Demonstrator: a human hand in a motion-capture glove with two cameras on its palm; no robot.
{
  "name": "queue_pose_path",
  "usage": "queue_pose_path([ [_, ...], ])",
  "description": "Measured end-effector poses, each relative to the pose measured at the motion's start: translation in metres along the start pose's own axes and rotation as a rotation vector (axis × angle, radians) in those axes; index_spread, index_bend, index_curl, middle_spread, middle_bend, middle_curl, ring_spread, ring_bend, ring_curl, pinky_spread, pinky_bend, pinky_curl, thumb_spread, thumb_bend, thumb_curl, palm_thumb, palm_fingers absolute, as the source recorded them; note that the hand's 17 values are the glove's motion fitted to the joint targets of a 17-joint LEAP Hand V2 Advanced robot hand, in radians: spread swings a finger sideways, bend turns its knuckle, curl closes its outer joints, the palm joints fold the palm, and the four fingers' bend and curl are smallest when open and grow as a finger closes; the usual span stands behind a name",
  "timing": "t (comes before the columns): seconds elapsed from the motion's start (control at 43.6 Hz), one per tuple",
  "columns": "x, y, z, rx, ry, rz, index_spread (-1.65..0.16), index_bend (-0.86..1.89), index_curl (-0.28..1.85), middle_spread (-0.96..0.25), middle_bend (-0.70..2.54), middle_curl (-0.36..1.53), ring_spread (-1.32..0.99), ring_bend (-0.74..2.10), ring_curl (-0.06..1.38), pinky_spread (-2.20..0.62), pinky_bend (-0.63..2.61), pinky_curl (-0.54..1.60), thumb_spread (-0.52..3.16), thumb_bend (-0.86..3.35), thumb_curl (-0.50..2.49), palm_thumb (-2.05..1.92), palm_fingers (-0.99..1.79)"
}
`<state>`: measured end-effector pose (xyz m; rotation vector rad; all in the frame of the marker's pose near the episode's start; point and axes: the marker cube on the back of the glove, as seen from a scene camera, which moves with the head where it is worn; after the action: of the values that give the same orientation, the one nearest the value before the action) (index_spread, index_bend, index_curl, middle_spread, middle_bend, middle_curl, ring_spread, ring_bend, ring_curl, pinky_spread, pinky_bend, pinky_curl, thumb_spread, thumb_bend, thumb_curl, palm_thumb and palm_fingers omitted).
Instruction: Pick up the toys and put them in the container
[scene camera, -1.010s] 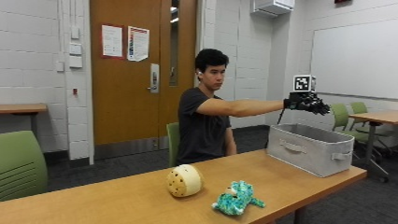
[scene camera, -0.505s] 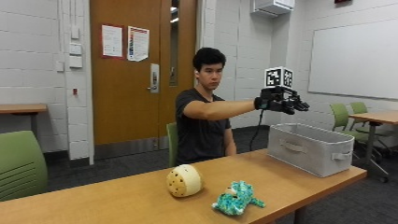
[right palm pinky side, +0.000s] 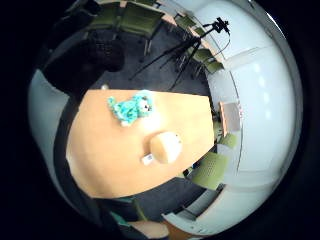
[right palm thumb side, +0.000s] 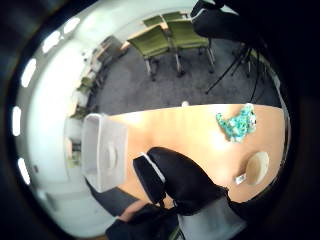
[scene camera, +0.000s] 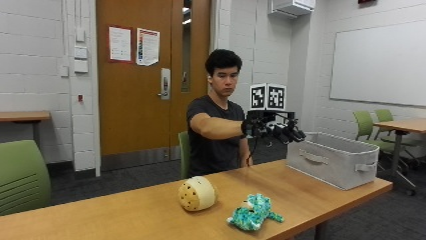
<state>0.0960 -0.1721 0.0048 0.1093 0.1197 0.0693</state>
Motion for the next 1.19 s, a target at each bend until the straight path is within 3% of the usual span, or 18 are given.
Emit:
queue_pose_path([
  [0.459, 0.078, -0.018, 0.146, -0.196, -0.075, 0.110, -0.42, 0.24, 0.49, -0.20, 0.16, 0.42, -0.12, 0.35, 0.21, 0.01, 0.96, 0.37, 0.99, -0.08, 0.19, -0.09, -0.04],
  [0.941, 0.096, -0.006, 0.214, -0.355, 0.000, 0.151, -0.44, 0.33, 0.51, -0.14, 0.10, 0.31, -0.06, 0.20, 0.19, 0.02, 1.00, 0.36, 0.96, -0.05, 0.20, -0.04, -0.03],
  [1.033, 0.098, -0.004, 0.211, -0.344, -0.009, 0.160, -0.46, 0.36, 0.51, -0.14, 0.08, 0.27, -0.11, 0.38, 0.23, -0.06, 0.98, 0.35, 0.98, -0.03, 0.22, -0.01, 0.14],
  [1.102, 0.095, -0.004, 0.207, -0.324, -0.014, 0.161, -0.47, 0.45, 0.53, -0.19, 0.13, 0.26, -0.20, 0.53, 0.25, -0.17, 0.96, 0.33, 1.04, 0.01, 0.23, 0.05, 0.48],
  [1.194, 0.086, -0.003, 0.203, -0.280, -0.058, 0.152, -0.47, 0.52, 0.56, -0.25, 0.20, 0.27, -0.29, 0.59, 0.28, -0.26, 0.96, 0.32, 1.11, 0.05, 0.25, 0.14, 0.72],
])
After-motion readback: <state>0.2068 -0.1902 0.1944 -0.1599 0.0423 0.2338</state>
